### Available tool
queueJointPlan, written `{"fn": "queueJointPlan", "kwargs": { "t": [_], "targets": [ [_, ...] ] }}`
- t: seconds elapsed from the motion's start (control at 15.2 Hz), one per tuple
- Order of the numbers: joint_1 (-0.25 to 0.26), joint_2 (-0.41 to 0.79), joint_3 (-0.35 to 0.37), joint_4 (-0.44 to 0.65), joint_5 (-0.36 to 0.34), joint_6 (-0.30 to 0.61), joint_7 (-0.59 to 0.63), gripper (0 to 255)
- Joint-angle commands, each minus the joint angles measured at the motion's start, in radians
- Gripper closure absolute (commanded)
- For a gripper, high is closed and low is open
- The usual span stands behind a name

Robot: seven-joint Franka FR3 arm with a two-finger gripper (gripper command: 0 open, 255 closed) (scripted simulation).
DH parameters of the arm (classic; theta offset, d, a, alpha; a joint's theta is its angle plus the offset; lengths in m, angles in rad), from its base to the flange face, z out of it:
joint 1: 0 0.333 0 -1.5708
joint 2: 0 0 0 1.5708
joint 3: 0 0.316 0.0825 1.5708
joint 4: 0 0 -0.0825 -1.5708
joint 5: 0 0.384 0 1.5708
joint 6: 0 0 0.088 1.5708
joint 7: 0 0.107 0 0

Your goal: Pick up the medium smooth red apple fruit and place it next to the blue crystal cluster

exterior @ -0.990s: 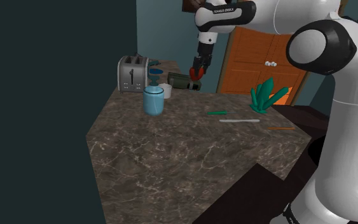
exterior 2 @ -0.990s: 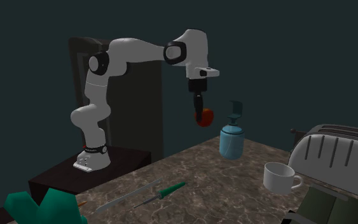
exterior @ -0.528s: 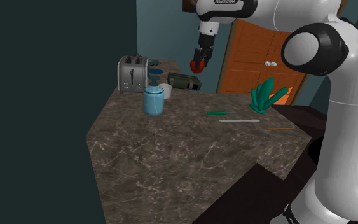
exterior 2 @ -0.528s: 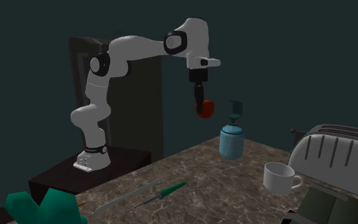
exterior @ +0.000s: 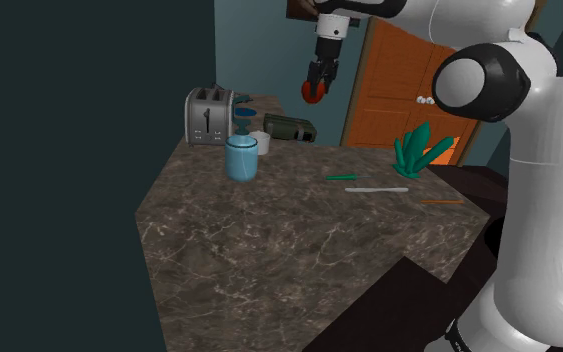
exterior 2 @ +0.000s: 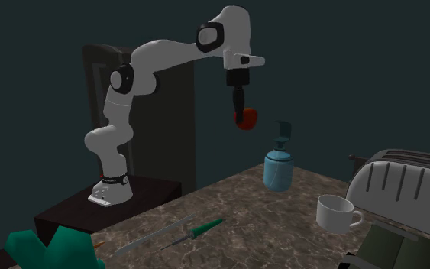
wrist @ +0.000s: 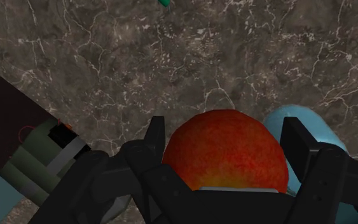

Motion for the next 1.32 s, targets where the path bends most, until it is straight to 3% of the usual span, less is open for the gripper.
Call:
{"fn": "queueJointPlan", "kwargs": {
  "t": [0.0,0.07,0.33,0.66,1.25],
  "targets": [
    [-0.007,0.031,0.001,0.078,0.006,-0.048,0.001,255],
    [-0.010,0.040,0.001,0.101,0.008,-0.062,0.000,255],
    [-0.048,-0.065,-0.023,-0.060,-0.001,-0.006,-0.074,255],
    [-0.104,-0.150,-0.057,-0.183,-0.006,0.032,-0.173,255],
    [-0.219,-0.217,-0.132,-0.277,0.000,0.056,-0.366,255]
  ]
}}
